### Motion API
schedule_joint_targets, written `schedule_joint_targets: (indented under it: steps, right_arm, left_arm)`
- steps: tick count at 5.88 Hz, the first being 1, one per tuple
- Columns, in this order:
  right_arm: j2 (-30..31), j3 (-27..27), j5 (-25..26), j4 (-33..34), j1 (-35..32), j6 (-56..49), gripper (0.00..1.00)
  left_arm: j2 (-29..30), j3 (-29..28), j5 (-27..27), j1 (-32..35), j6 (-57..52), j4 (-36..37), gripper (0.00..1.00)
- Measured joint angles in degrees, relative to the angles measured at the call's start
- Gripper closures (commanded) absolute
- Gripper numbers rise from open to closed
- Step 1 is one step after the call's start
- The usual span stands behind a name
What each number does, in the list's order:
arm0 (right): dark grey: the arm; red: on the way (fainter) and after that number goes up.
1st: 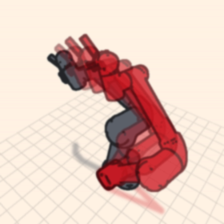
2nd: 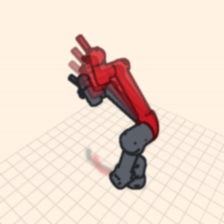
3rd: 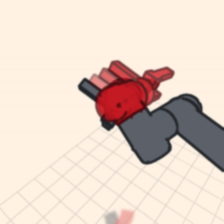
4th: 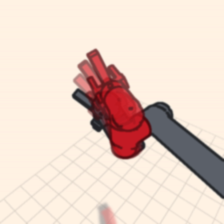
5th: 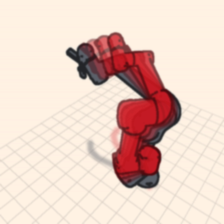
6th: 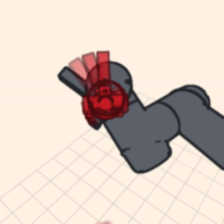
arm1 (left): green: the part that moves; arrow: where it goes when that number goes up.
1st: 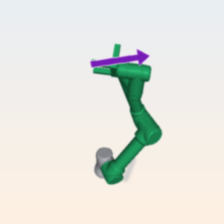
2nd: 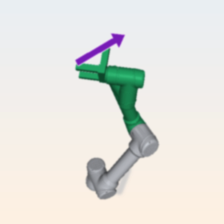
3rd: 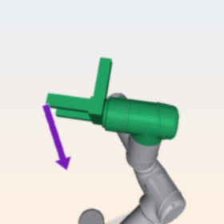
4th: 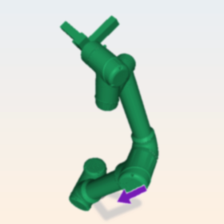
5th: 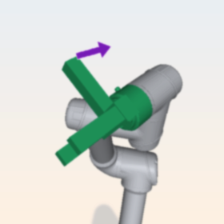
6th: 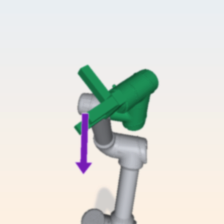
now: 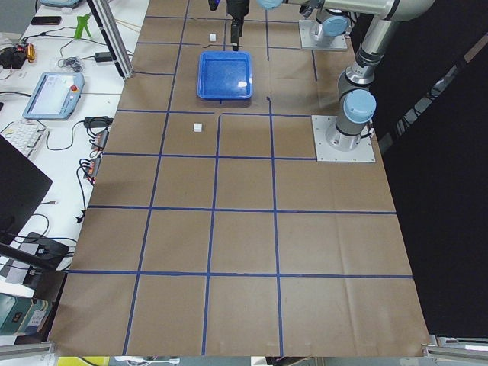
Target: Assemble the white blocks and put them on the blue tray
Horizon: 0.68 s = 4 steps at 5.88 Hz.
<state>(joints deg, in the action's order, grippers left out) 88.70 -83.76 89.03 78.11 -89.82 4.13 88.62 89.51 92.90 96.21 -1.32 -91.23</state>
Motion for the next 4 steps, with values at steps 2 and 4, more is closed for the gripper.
schedule_joint_targets:
  steps: [2, 4]
  right_arm:
    - [0.0, 0.0, 0.0, 0.0, 0.0, 0.0, 0.0]
    - [0.0, 0.0, 0.0, 0.0, 0.0, 0.0, 0.0]
  left_arm:
    - [-0.2, 0.0, -0.4, -0.4, -0.2, -0.1, 0.01]
    - [-0.2, 0.1, -1.3, -2.8, -0.3, 0.5, 0.01]
